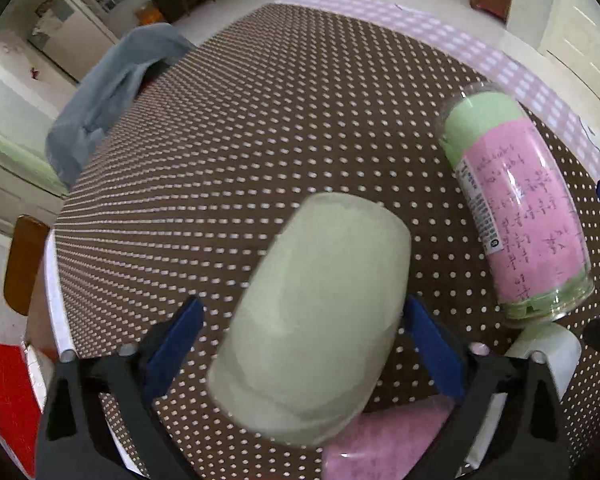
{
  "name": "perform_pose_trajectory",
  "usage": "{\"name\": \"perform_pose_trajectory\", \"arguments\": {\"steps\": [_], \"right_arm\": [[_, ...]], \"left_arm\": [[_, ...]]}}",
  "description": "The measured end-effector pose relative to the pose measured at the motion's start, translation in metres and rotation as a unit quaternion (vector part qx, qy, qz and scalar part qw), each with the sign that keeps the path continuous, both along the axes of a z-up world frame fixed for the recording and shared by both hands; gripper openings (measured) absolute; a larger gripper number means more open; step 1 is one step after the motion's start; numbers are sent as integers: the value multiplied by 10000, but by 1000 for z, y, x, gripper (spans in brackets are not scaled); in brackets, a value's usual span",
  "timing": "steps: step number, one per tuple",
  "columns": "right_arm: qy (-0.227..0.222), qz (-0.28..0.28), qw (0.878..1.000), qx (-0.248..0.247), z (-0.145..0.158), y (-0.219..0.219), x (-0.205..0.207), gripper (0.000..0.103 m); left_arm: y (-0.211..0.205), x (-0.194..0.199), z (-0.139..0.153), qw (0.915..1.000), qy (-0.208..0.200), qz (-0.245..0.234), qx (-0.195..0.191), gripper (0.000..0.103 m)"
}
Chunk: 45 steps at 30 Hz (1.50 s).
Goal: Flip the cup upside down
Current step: 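Lift the pale green cup with the left tool and set it upright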
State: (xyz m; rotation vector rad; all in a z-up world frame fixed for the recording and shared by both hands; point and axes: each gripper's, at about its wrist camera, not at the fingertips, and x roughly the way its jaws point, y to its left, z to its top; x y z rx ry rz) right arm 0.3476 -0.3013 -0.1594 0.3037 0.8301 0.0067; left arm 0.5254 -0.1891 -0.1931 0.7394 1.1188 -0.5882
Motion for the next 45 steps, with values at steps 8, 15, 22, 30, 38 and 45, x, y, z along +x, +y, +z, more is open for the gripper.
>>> {"name": "perform_pose_trajectory", "arguments": {"steps": [8, 15, 22, 30, 38, 45], "right_arm": [[-21, -168, 9998, 78, 0, -12, -11, 97], [-121, -275, 9995, 98, 10, -13, -28, 97], [-340, -325, 9988, 108, 32, -3, -57, 97], [-593, -359, 9975, 138, 57, 10, -115, 97], [-625, -412, 9971, 121, 60, 11, -160, 97], [-590, -520, 9967, 205, 48, 2, -174, 97]], "left_arm": [[12, 22, 0, 9972, 273, 621, -316, 79], [42, 26, 36, 9883, 167, 1234, -883, 79], [63, -18, 86, 9816, -61, 1350, -1347, 79], [86, -109, 124, 9704, -202, 1451, -1920, 79], [100, -193, 110, 9554, -32, 1698, -2415, 79], [94, -217, 61, 9418, 411, 2146, -2555, 79]]}}
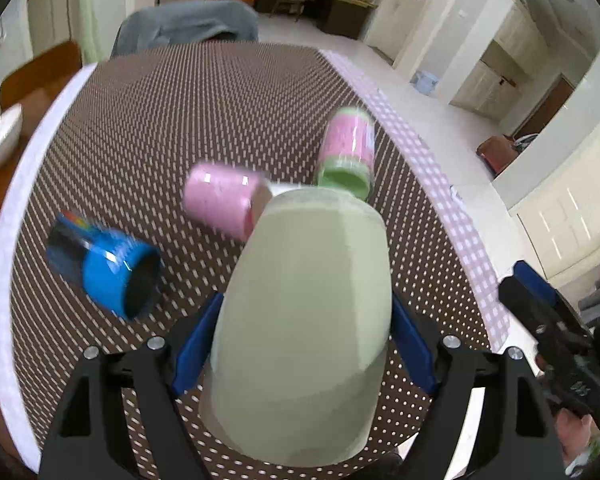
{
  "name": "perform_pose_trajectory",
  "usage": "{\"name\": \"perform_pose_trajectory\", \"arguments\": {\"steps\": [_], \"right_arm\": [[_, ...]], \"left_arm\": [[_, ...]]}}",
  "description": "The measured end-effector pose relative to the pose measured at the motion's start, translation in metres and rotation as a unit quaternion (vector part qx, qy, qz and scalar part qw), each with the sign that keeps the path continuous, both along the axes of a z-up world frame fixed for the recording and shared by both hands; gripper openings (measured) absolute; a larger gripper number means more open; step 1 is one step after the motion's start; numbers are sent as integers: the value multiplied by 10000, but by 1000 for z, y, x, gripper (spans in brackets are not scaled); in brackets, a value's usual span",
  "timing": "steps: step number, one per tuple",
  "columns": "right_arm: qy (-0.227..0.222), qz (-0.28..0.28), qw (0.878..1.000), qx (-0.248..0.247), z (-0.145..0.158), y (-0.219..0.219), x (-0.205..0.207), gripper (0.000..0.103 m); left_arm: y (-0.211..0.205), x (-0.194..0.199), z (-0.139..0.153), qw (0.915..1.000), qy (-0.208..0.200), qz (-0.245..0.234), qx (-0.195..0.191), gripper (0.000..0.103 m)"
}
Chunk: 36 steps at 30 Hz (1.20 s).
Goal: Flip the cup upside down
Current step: 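Lift the pale green cup with the left tool and set it upright, then open the left tool and withdraw from the pale green cup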
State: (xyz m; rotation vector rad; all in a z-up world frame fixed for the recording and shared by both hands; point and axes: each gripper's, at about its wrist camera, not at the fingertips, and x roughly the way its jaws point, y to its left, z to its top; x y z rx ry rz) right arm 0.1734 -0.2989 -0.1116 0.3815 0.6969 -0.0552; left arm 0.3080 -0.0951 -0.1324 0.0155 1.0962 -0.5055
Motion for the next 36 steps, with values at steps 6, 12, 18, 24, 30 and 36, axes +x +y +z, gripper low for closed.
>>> {"name": "perform_pose_trajectory", "arguments": {"steps": [6, 12, 18, 24, 30, 36], "right_arm": [[131, -111, 9998, 22, -12, -8, -5, 97], [249, -108, 9996, 33, -21, -8, -4, 97], [281, -75, 9996, 59, -22, -2, -1, 97], [244, 49, 9997, 63, -17, 9, 2, 97], [169, 192, 9997, 52, -8, 21, 5, 97], [15, 349, 9994, -47, 7, 36, 4, 97]], "left_arm": [[-5, -8, -34, 9994, 286, 161, -60, 79], [-9, -9, -61, 9985, 409, 343, 148, 80], [-11, -19, -58, 9984, 11, 314, 471, 89], [-1, -25, -32, 9972, -320, 459, 499, 89], [22, -41, -1, 9928, -826, 696, 509, 89], [45, -57, 25, 9863, -1250, 961, 489, 89]]}}
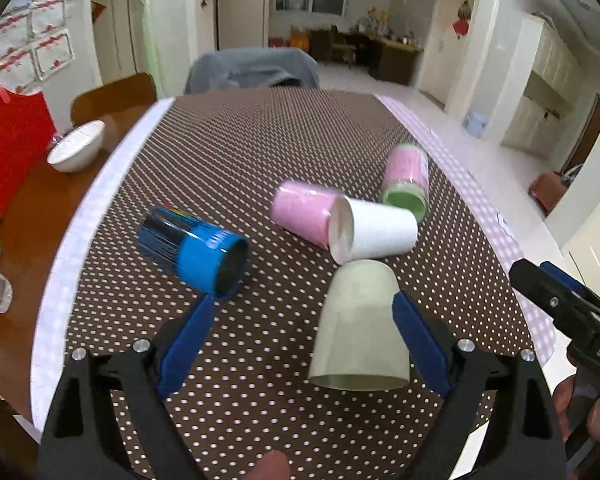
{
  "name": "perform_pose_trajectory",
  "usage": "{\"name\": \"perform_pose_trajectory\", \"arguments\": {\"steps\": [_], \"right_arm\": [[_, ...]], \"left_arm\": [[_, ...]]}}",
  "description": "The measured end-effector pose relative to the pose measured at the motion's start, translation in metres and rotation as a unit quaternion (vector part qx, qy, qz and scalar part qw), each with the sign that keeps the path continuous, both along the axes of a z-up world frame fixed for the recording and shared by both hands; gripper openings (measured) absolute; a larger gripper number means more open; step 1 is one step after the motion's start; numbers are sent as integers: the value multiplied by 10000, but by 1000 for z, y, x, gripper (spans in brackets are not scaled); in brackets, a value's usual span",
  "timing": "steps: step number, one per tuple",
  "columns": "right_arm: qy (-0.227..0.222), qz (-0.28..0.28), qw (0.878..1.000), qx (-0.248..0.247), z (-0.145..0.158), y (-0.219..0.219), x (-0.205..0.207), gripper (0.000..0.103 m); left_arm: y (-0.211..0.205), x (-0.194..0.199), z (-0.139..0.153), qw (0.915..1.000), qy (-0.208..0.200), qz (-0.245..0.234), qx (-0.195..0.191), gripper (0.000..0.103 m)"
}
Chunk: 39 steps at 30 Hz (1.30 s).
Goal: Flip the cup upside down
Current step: 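Open the left tool and withdraw from the pale green cup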
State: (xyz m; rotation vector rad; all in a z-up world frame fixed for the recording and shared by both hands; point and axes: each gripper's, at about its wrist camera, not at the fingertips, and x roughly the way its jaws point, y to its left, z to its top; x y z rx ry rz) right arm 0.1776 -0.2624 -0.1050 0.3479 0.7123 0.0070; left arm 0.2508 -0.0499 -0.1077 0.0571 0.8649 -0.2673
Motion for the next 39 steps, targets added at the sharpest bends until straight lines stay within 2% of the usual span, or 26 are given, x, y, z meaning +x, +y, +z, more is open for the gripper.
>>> {"name": "perform_pose_trajectory", "arguments": {"steps": [19, 26, 39], "right_arm": [[-458, 415, 9980, -153, 42, 38, -14, 97], [-515, 544, 9971, -156, 51, 47, -12, 97], [-423, 622, 9970, -162, 55, 58, -1, 97]], "left_arm": [[32, -56, 60, 9936, -1053, 407, 49, 89], [51, -66, 70, 9904, -1251, 566, -130, 89], [74, -64, 71, 9875, -1344, 778, -259, 89]]}}
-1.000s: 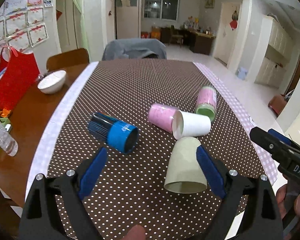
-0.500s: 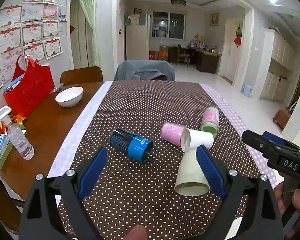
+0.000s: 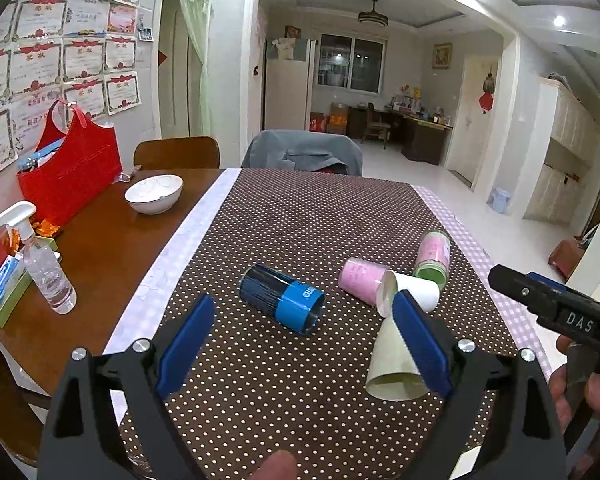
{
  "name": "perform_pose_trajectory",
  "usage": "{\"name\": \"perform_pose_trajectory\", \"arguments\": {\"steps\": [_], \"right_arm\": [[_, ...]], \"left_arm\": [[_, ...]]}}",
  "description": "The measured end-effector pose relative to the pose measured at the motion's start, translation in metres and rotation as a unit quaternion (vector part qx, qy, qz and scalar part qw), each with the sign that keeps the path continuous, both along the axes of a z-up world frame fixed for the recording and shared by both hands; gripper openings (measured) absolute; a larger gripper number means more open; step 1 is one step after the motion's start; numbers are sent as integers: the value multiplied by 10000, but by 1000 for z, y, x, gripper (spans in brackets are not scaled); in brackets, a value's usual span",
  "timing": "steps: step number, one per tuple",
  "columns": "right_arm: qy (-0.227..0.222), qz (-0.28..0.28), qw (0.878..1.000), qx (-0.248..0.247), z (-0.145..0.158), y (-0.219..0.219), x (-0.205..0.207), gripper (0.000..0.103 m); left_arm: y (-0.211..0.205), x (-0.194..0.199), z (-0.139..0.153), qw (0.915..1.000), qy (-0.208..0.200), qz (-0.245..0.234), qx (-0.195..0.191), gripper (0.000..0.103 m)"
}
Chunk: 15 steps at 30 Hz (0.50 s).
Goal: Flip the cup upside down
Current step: 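Open the left tool and withdraw from the pale green cup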
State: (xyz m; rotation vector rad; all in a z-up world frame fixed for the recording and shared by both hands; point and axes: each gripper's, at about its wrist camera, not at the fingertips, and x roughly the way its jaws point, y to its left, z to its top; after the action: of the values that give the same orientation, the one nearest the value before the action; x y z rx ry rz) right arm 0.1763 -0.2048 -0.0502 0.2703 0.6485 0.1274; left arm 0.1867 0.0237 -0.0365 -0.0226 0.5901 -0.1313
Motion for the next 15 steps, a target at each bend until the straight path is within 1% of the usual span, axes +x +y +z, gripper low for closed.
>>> {"name": "perform_pose_trajectory", "arguments": {"steps": [10, 15], "right_arm": [[338, 111, 9993, 105, -9, 4, 8, 97], [469, 106, 9988, 137, -15, 5, 11, 97]], "left_arm": [[7, 0, -6, 9999, -5, 131, 42, 89], [8, 2, -13, 9998, 63, 150, 65, 89]]}}
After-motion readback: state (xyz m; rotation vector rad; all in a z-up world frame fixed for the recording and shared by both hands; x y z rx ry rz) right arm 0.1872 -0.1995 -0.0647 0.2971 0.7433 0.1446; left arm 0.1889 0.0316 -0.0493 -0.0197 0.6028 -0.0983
